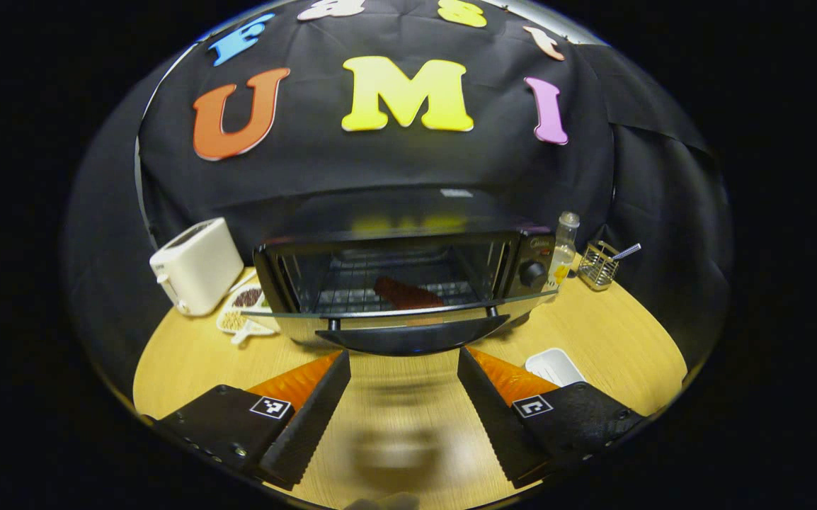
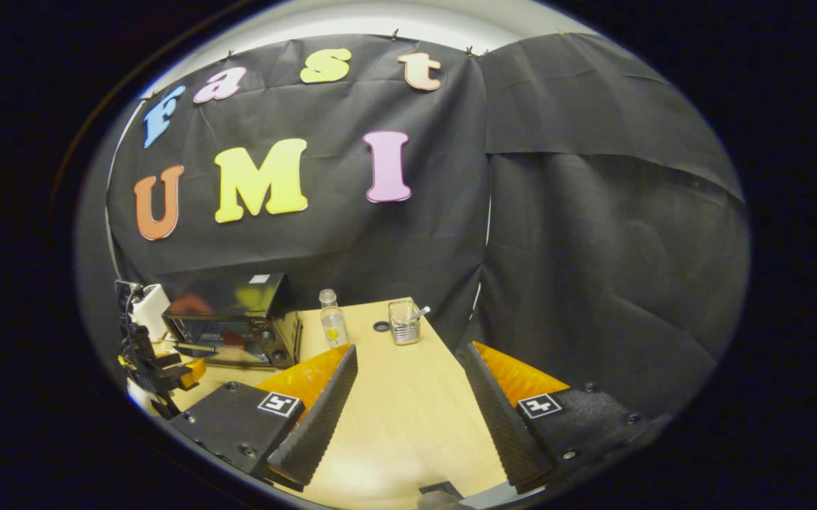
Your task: Open the electric oven with the left hand, put the food in, and close the electric oven.
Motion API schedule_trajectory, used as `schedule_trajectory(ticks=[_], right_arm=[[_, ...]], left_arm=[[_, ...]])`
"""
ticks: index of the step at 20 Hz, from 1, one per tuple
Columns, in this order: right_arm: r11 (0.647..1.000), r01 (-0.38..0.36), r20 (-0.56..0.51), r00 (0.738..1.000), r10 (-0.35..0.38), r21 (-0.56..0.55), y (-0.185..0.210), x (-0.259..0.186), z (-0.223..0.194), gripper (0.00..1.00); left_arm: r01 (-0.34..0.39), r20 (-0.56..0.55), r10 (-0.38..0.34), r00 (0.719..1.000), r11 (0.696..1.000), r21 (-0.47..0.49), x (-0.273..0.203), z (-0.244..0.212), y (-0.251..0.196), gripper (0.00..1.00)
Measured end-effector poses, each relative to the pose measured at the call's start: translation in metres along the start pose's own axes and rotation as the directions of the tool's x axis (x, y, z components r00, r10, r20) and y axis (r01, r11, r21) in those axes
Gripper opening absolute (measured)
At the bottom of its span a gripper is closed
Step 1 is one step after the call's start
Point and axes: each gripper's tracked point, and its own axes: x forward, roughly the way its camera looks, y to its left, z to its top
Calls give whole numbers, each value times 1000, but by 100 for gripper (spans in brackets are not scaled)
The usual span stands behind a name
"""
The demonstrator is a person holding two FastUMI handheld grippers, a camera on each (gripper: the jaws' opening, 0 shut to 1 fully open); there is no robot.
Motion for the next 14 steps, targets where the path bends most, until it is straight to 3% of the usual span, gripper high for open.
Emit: schedule_trajectory(ticks=[8, 14], right_arm=[[1000, -15, 24, 1000, 15, -13, 3, -16, 4, 97], [991, -96, 142, 984, 109, -94, 32, -41, 43, 97]], left_arm=[[4, -1, -4, 1000, 1000, -10, -10, -2, -10, 97], [1, 193, 6, 981, 999, -33, -84, 80, -21, 97]])
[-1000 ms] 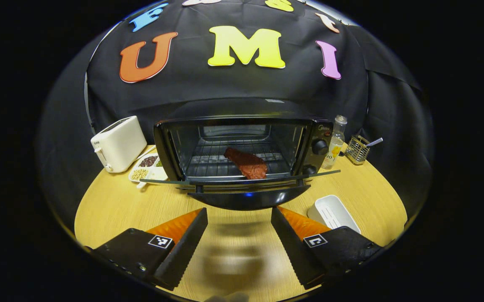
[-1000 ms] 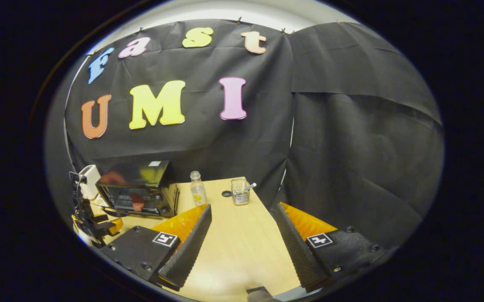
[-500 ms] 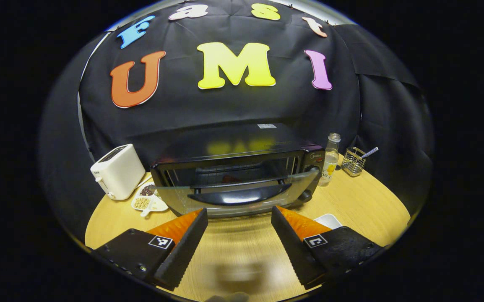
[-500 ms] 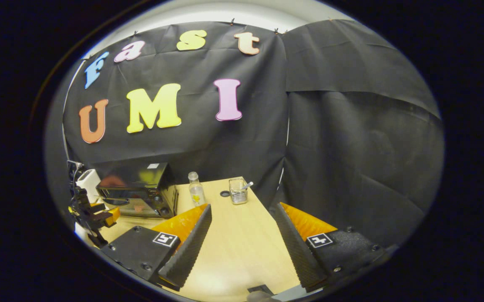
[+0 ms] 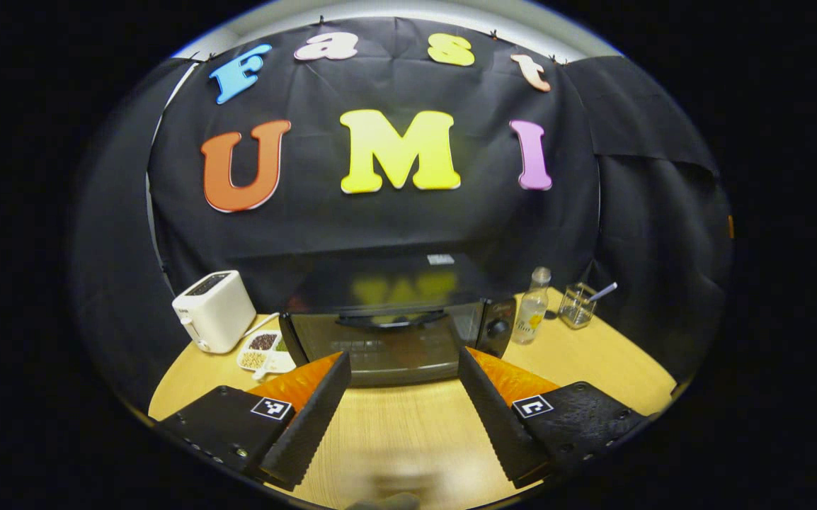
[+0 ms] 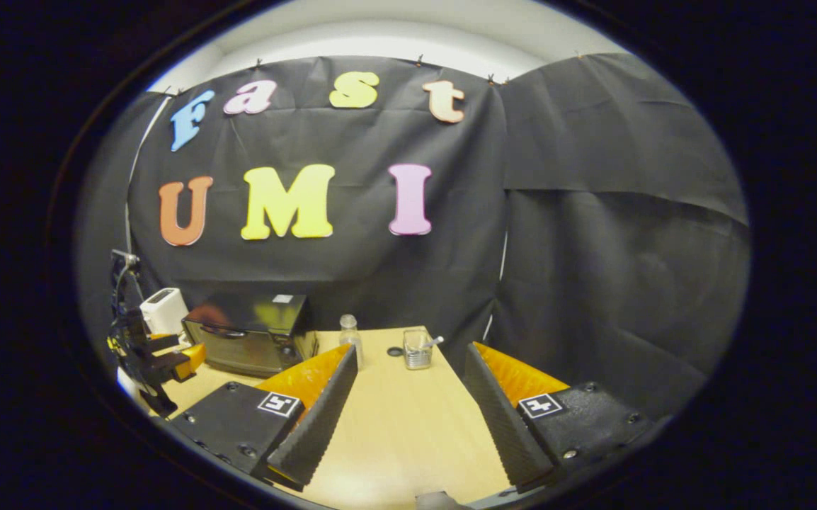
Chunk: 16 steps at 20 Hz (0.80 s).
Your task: Open the electric oven with the left hand, put the food in, and close the electric oven.
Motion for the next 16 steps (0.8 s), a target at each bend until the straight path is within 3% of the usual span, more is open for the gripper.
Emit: schedule_trajectory(ticks=[4, 7, 12, 16], right_arm=[[991, -136, 82, 987, 136, -7, 21, -7, 36, 98], [977, -210, 129, 969, 212, -26, 14, -10, 49, 98], [956, -293, 173, 942, 289, -1, -4, -19, 60, 98], [949, -316, 182, 934, 309, 11, -21, -24, 52, 98]], left_arm=[[-87, 180, 79, 981, 995, 41, -64, 83, 8, 97], [-118, 236, 108, 966, 993, 25, -115, 115, -4, 96], [-222, 276, 209, 938, 975, 17, -183, 126, -11, 96], [-288, 250, 273, 929, 957, 25, -214, 119, -17, 97]])
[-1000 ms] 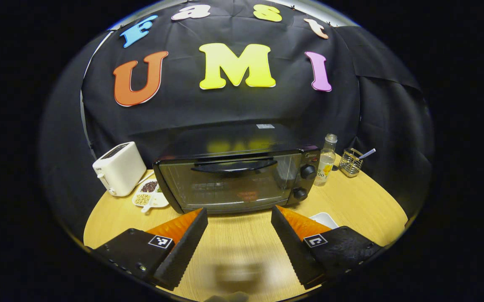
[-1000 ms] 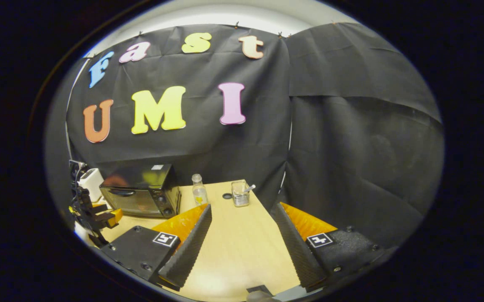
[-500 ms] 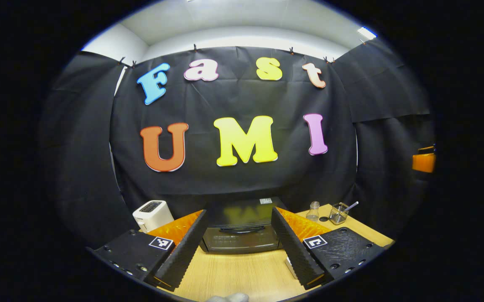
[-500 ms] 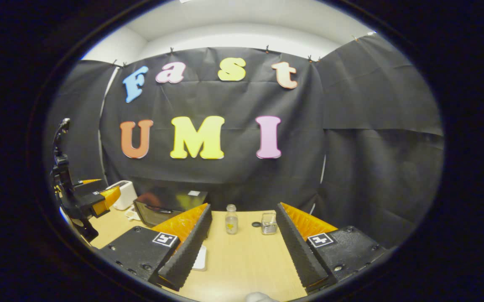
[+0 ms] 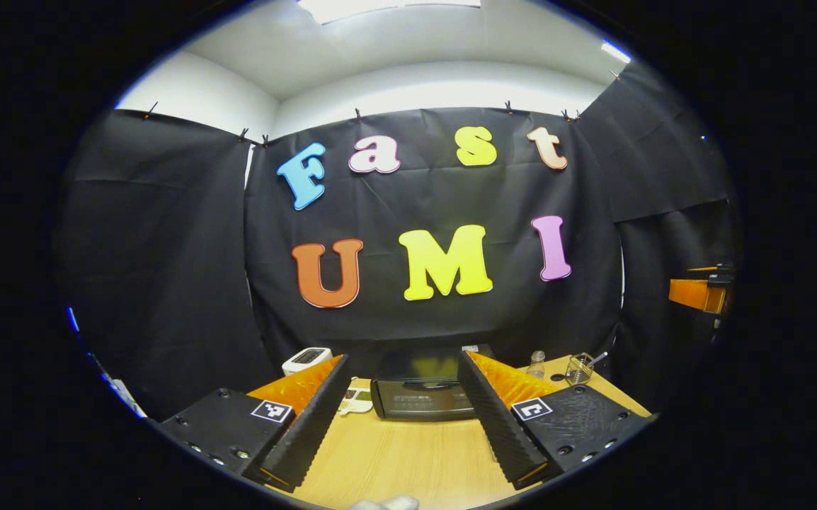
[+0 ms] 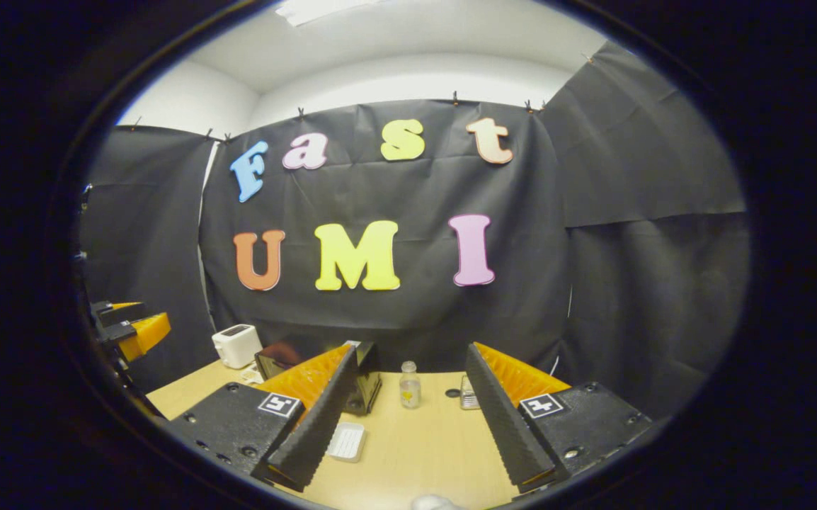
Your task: Open the electric oven with the left hand, put the food in, and close the electric oven.
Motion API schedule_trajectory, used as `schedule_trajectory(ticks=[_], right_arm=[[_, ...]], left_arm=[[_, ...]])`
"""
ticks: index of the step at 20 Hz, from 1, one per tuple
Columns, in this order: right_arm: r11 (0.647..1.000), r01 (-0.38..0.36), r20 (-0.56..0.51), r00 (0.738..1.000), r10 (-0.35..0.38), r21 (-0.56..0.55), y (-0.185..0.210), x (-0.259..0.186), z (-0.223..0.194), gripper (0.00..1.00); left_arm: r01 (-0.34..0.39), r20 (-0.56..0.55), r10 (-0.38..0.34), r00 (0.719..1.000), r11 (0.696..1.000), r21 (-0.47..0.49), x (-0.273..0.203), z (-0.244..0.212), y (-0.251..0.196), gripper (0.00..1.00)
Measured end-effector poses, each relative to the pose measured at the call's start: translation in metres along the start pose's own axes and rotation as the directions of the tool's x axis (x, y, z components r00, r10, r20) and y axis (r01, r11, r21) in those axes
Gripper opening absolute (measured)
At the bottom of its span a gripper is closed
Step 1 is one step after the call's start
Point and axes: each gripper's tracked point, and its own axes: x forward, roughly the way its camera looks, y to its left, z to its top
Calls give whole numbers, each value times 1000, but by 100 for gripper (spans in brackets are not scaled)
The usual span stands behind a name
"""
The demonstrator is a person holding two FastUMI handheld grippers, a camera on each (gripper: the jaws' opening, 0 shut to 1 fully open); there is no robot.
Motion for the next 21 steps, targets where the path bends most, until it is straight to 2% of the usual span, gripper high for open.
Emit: schedule_trajectory(ticks=[4, 9, 11, 15, 21], right_arm=[[1000, 6, 2, 1000, -6, -15, -3, -11, -1, 96], [999, 50, 15, 999, -50, 6, 1, -7, 2, 98], [998, 66, -18, 998, -66, 10, 0, 0, -6, 98], [995, 92, -12, 996, -92, 35, 1, 8, 0, 98], [994, 104, -7, 995, -104, 19, 2, 22, 3, 98]], left_arm=[[30, -3, -30, 1000, 999, 14, -7, 7, -9, 96], [118, 5, -118, 993, 993, -11, 6, 11, -21, 97], [124, 11, -124, 992, 992, -4, 15, 15, -16, 97], [158, -3, -158, 987, 987, -21, 30, 12, -20, 97], [167, -1, -167, 986, 986, -22, 43, 12, -17, 97]])
